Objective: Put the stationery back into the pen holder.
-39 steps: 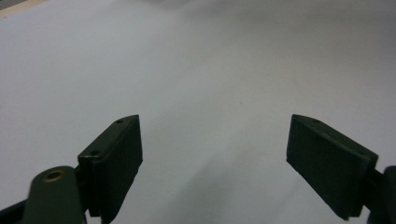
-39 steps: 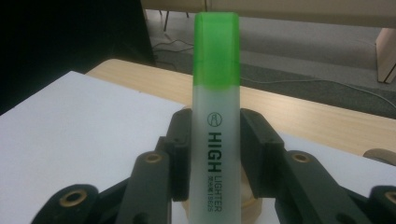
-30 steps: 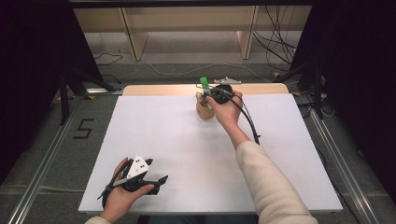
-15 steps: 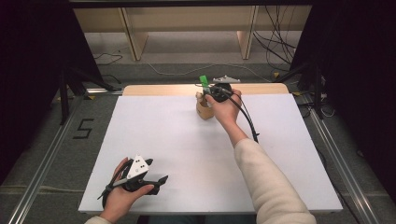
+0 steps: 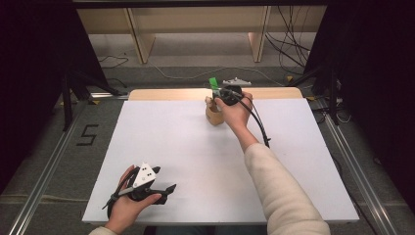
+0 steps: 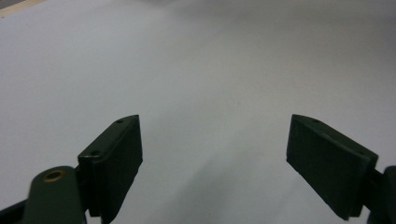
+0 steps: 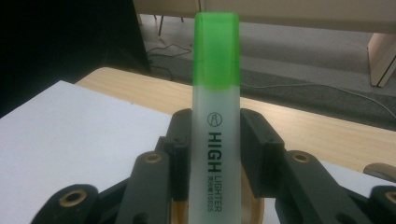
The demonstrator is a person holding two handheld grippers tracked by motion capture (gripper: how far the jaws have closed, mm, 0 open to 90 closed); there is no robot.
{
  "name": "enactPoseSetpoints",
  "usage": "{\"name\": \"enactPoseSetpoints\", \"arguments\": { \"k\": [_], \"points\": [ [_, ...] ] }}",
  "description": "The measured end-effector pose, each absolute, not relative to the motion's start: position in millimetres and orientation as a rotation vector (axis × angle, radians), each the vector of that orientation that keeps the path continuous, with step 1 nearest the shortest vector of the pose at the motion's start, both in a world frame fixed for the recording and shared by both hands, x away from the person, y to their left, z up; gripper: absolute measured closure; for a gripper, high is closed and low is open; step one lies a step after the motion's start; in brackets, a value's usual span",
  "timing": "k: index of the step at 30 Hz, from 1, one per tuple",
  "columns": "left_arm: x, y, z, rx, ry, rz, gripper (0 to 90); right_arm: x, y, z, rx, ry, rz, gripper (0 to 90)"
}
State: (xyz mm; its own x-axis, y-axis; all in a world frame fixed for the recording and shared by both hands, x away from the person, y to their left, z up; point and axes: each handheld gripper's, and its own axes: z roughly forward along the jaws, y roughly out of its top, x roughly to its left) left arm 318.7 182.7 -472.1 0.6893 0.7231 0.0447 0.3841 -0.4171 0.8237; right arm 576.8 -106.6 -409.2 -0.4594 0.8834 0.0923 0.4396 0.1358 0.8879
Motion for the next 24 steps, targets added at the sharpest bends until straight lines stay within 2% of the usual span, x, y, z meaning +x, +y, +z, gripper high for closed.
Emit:
{"name": "enactPoseSetpoints", "arguments": {
  "k": [24],
  "points": [
    [318.6,182.7,-472.4,2.045,0.849,0.499,18.3,584.5,-102.4,-417.0,1.285,1.941,1.284,66.3]
  ]
}}
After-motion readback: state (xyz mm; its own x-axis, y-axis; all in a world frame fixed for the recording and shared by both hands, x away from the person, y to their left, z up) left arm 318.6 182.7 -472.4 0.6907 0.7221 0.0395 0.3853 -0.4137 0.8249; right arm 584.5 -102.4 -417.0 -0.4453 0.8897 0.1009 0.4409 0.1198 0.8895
